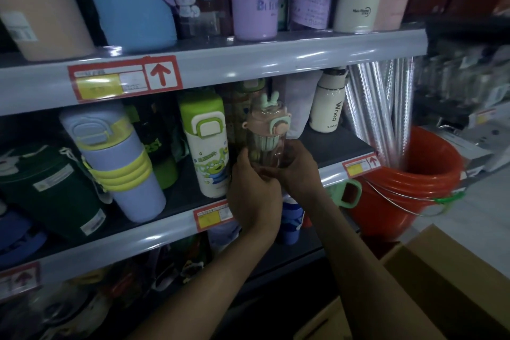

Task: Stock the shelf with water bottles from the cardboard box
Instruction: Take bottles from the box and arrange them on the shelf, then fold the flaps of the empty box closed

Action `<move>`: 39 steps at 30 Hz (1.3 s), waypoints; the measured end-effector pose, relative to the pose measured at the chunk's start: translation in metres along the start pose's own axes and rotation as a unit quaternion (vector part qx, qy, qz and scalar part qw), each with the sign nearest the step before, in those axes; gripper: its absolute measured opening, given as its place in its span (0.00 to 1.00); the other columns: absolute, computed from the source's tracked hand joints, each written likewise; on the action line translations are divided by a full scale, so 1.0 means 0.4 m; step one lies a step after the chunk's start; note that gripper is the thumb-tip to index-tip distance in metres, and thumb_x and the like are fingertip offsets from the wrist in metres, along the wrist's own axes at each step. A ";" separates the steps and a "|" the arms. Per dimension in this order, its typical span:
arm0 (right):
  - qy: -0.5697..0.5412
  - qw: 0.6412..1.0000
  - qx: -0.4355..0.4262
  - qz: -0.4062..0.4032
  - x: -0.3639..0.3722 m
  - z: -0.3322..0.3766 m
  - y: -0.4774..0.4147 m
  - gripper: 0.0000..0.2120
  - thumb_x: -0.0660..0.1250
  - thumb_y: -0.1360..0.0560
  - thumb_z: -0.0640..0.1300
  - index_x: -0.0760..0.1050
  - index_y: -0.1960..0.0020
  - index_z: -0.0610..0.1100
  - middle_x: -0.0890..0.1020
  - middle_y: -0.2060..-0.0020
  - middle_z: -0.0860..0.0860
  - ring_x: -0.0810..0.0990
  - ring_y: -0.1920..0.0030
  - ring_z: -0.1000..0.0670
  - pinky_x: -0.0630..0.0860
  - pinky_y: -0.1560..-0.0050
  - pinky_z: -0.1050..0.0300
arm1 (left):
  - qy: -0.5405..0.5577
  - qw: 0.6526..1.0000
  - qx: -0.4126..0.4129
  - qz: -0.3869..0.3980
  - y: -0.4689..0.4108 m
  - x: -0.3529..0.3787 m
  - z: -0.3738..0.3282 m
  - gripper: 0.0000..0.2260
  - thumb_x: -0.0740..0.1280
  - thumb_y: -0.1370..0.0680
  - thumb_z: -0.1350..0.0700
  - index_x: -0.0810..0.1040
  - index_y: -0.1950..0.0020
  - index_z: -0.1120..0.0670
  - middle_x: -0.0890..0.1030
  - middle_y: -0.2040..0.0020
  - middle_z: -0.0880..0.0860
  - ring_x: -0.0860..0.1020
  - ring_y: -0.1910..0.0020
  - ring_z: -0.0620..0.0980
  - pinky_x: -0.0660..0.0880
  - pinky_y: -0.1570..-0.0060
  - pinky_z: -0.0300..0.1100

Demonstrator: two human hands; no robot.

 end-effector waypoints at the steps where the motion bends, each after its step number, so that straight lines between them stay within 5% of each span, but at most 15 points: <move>1: -0.002 1.000 0.004 0.001 0.000 0.002 0.003 0.34 0.85 0.40 0.53 0.76 0.39 0.48 0.87 0.50 0.55 0.85 0.51 0.56 0.82 0.44 0.47 | -0.003 1.000 0.001 0.000 0.000 0.000 -0.001 0.29 0.66 0.26 0.60 0.69 0.25 0.45 0.79 0.34 0.49 0.78 0.36 0.54 0.77 0.41 0.53; 10: 0.037 0.999 -0.009 -0.003 0.005 0.023 0.020 0.32 0.81 0.33 0.52 0.74 0.34 0.47 0.84 0.46 0.53 0.82 0.47 0.50 0.75 0.48 0.57 | -0.011 1.000 -0.016 0.020 -0.007 -0.003 -0.012 0.29 0.66 0.26 0.57 0.68 0.25 0.46 0.79 0.35 0.51 0.78 0.37 0.58 0.76 0.41 0.54; 20: 0.081 0.996 -0.011 0.018 0.003 0.025 0.005 0.26 0.75 0.28 0.53 0.74 0.34 0.45 0.84 0.43 0.47 0.82 0.43 0.44 0.77 0.45 0.52 | -0.021 0.999 -0.035 0.034 -0.021 -0.009 -0.002 0.21 0.66 0.25 0.56 0.73 0.32 0.49 0.82 0.40 0.52 0.79 0.41 0.58 0.77 0.45 0.53; 26: 0.118 0.992 -0.023 0.032 -0.034 0.030 0.023 0.39 0.72 0.42 0.64 0.78 0.34 0.48 0.85 0.45 0.53 0.83 0.46 0.52 0.79 0.48 0.54 | -0.011 0.998 -0.030 0.057 -0.010 -0.048 -0.001 0.23 0.67 0.24 0.54 0.72 0.29 0.47 0.81 0.38 0.50 0.80 0.40 0.57 0.78 0.45 0.54; 29: 0.132 0.991 -0.022 0.029 -0.071 0.029 0.045 0.39 0.75 0.43 0.64 0.79 0.35 0.50 0.85 0.45 0.55 0.84 0.46 0.53 0.81 0.49 0.54 | -0.006 0.996 -0.008 0.094 0.006 -0.085 -0.008 0.27 0.69 0.26 0.48 0.71 0.27 0.46 0.81 0.37 0.48 0.80 0.39 0.54 0.79 0.44 0.54; 33: 0.155 0.988 -0.004 0.001 -0.124 0.060 0.122 0.34 0.83 0.36 0.47 0.77 0.32 0.46 0.83 0.41 0.50 0.82 0.42 0.50 0.79 0.47 0.55 | -0.026 0.985 0.038 0.168 0.037 -0.148 -0.022 0.31 0.72 0.26 0.46 0.69 0.24 0.47 0.76 0.31 0.48 0.76 0.35 0.52 0.76 0.39 0.52; 39: 0.279 0.959 0.017 0.045 -0.229 0.122 0.250 0.36 0.82 0.37 0.52 0.75 0.32 0.47 0.80 0.41 0.44 0.78 0.40 0.42 0.77 0.45 0.52 | -0.109 0.940 0.146 0.290 0.057 -0.244 -0.020 0.30 0.73 0.25 0.49 0.68 0.25 0.47 0.72 0.31 0.49 0.76 0.35 0.52 0.76 0.43 0.45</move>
Point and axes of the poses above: each hand's wrist, its own y-axis away from the middle knuckle, its own x-axis out of the palm, z = x × y, the point moved 1 cm from there along -y, towards the middle knuckle
